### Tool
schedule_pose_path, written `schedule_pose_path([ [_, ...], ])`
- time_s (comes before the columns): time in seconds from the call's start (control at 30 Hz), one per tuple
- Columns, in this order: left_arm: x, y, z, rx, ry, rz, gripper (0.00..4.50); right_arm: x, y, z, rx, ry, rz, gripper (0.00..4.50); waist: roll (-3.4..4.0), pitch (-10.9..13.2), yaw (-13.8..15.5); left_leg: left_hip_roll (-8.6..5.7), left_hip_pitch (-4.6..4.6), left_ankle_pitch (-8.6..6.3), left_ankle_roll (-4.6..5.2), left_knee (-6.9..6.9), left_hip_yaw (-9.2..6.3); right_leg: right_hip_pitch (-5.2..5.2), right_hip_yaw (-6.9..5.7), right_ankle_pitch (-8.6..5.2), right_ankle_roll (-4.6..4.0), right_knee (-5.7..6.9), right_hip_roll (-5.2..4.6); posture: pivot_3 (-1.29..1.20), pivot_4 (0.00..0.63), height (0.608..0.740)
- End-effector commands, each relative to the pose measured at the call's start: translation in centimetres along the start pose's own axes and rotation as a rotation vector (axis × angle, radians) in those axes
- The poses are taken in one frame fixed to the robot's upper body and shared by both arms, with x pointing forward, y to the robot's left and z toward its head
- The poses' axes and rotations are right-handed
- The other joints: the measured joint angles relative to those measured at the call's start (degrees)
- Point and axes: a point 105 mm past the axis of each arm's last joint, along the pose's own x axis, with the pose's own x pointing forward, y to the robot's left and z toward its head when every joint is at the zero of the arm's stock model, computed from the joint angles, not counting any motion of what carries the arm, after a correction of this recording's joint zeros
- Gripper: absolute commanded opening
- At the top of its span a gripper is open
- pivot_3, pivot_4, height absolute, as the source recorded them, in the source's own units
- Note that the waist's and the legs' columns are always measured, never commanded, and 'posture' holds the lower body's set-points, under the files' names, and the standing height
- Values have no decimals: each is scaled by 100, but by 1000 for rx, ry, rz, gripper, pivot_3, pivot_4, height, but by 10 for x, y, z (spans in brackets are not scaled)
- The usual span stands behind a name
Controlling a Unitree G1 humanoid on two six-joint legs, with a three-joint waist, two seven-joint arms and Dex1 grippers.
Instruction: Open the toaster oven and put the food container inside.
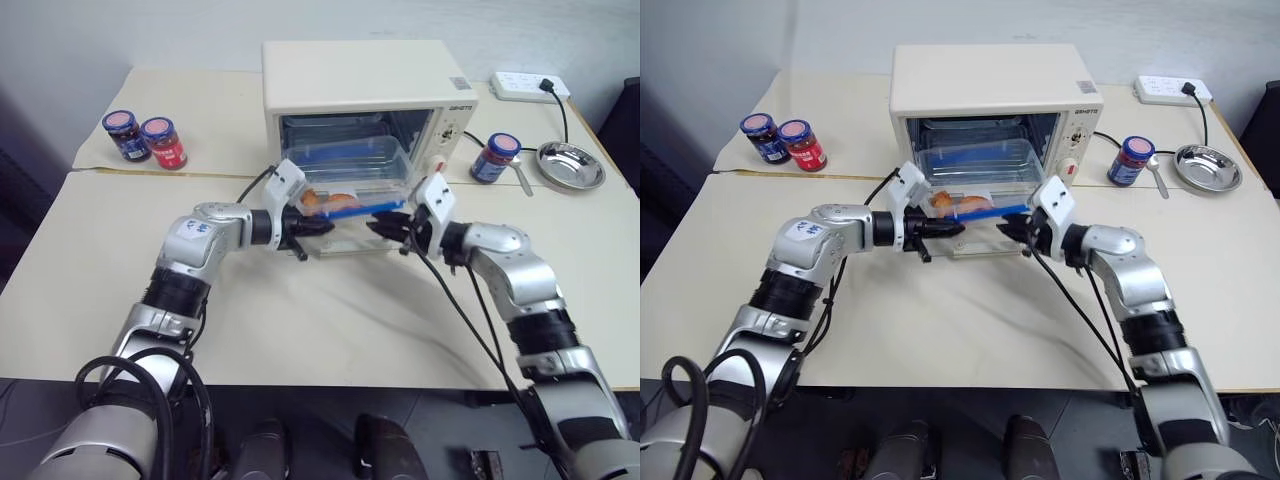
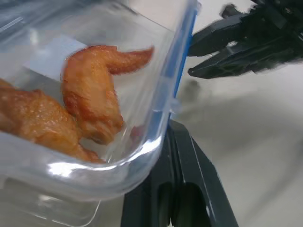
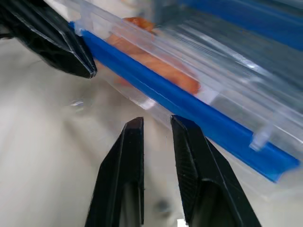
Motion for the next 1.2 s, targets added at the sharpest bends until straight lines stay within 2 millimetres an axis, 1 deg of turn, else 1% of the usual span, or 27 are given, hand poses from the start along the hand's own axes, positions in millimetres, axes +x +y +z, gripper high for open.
schedule_pose_path([
  [0.03, -4, 26, 39, 32, -157, 169, 0, 7, -23, 21, -19, -87, -139, 919, 0, 0, -47, 0, 0, 0, 0, -2, -3, -1, -1, 0, 0, 3, 0, 0, 150, 740],
  [0.1, -5, 36, 47, 17, -198, 231, 0, 12, -24, 24, -11, -112, -156, 919, 0, 0, -82, 0, 0, 0, -1, -10, -6, -1, -9, 0, 0, 2, -2, 0, 150, 740],
  [0.23, -8, 42, 57, -5, -254, 250, 0, 13, -23, 27, -1, -141, -159, 919, 0, 0, -132, -3, 0, -2, -1, -20, -3, -3, -39, 0, 0, -2, -14, 0, 150, 740],
  [0.33, -21, 22, 51, 15, -225, 114, 0, -3, -12, 31, 9, -160, -87, 919, 1, 0, -182, -2, -1, -2, -1, -20, -3, -3, -42, 0, 0, -2, -14, 0, 150, 740],
  [0.4, -38, 9, 46, 28, -207, 34, 0, -20, -3, 33, 29, -161, -29, 919, 3, 2, -224, -2, -1, -2, -1, -18, -5, -4, -42, 0, 0, 1, -15, 0, 150, 740],
  [0.5, -82, -9, 43, 31, -186, -54, 0, -60, 16, 28, 36, -116, 54, 919, 13, 8, -223, 2, -1, -3, -3, -18, -10, -5, -40, 0, -1, 4, -15, 0, 150, 740],
  [0.57, -108, -19, 47, 35, -187, -93, 0, -80, 23, 22, 39, -68, 61, 919, 15, 9, -215, 4, 0, -4, -4, -18, -12, -6, -38, -2, -3, 6, -15, 0, 150, 740],
  [0.67, -145, -39, 59, 81, -200, -167, 544, -106, 31, 10, 75, -5, 23, 897, 15, 9, -197, 6, 6, -5, -5, -12, -9, 1, -33, -2, -4, 6, -15, 0, 150, 740],
  [0.7, -154, -44, 63, 96, -194, -186, 848, -113, 33, 6, 87, 14, 5, 897, 15, 9, -196, 8, 10, -5, -6, -11, -10, 6, -33, -3, -5, 5, -14, 0, 150, 740],
  [0.77, -167, -51, 67, 118, -182, -200, 1472, -122, 38, -2, 126, 37, -34, 897, 15, 9, -188, 7, 20, -6, -6, -12, -7, 13, -28, -3, -5, 5, -14, 0, 150, 740],
  [0.83, -174, -51, 70, 133, -168, -190, 2076, -126, 41, -11, 169, 52, -70, 897, 15, 9, -149, 4, 23, -7, -6, -11, -7, 15, -26, -3, -6, 6, -16, 0, 150, 740],
  [0.9, -178, -50, 72, 144, -161, -177, 2674, -126, 44, -20, 202, 59, -96, 550, 15, 9, -104, 3, 25, -7, -5, -10, -4, 16, -24, -3, -6, 6, -16, 0, 150, 740],
  [0.97, -182, -49, 75, 147, -158, -168, 3304, -122, 48, -27, 222, 63, -107, 10, 15, 9, -69, 3, 24, -7, -6, -10, -2, 14, -23, -3, -6, 6, -13, 0, 150, 740],
  [1.03, -184, -48, 77, 152, -155, -161, 3855, -118, 50, -32, 238, 62, -114, 0, 15, 9, -62, 3, 23, -7, -5, -11, -1, 11, -23, -4, -7, 6, -12, 0, 150, 740],
  [1.07, -185, -48, 78, 162, -153, -159, 4228, -114, 50, -35, 248, 56, -119, 0, 15, 9, -62, 3, 22, -7, -5, -11, 0, 11, -23, -4, -7, 6, -12, 0, 150, 740],
  [1.1, -186, -49, 80, 167, -154, -161, 4486, -109, 48, -39, 257, 55, -132, 0, 14, 9, -68, 3, 22, -7, -5, -11, -1, 10, -23, -4, -7, 5, -12, 0, 150, 740],
  [1.2, -188, -53, 84, 188, -147, -175, 4486, -96, 43, -51, 252, 68, -156, 0, 14, 8, -78, 4, 22, -7, -5, -11, -1, 11, -23, -4, -8, 6, -9, 0, 150, 740],
])
